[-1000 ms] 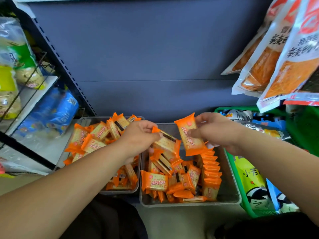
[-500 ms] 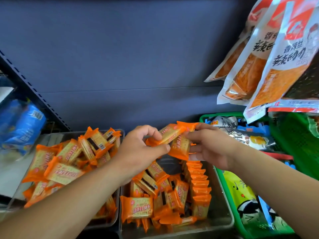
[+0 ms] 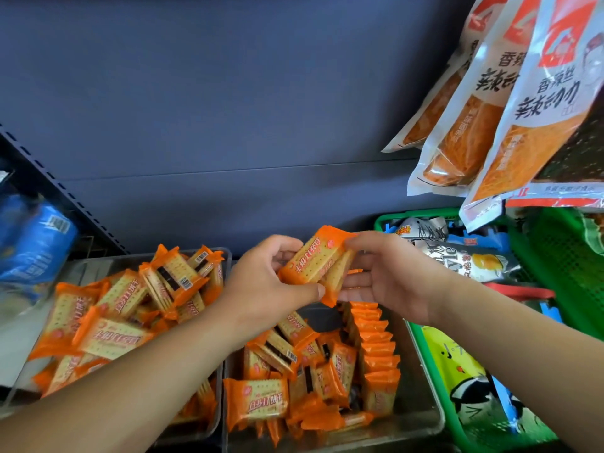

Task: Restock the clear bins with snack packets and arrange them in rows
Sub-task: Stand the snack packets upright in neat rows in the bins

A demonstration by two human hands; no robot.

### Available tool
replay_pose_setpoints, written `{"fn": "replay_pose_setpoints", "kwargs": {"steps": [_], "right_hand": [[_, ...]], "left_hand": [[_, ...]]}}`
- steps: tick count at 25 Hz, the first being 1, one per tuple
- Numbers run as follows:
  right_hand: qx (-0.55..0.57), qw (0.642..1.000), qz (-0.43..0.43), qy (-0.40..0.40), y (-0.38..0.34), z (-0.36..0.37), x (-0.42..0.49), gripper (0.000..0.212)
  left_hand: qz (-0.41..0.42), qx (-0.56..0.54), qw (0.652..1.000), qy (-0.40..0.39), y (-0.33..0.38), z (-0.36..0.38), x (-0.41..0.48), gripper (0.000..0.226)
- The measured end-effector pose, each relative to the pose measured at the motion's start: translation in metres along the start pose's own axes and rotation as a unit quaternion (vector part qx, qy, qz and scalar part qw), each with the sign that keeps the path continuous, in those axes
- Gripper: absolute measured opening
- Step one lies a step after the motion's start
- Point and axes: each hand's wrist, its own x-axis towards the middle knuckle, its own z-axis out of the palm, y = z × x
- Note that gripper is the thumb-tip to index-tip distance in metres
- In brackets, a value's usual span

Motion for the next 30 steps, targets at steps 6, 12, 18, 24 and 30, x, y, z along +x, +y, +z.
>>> {"fn": "replay_pose_setpoints", "kwargs": {"steps": [6,12,18,24,30], "right_hand": [[-0.114,0.991,-0.038,0.05,0.017,0.007,0.001,0.05],[-0.289,0.953,-0.02,0.087,0.034,-0.013,0.005,0.035],[-0.334,0.941,-0.026,0.043,0.041,-0.015,0.008,0.037],[-0.311,0.949,-0.012,0.051,0.038,-0.022,0.013,0.038],[-0.348,0.935,-0.016,0.07,0.035,-0.028,0.017,0.048]], "left_hand": [[0.045,0.081,0.995,-0.043,0.002,0.011,-0.009,0.047],[-0.027,0.494,0.798,-0.345,-0.053,-0.013,-0.014,0.033],[-0.016,0.533,0.738,-0.414,-0.06,-0.001,-0.035,0.052],[-0.039,0.366,0.873,-0.321,-0.033,-0.024,-0.018,0.013],[0.006,0.194,0.951,-0.24,-0.012,-0.025,-0.012,0.051]]}}
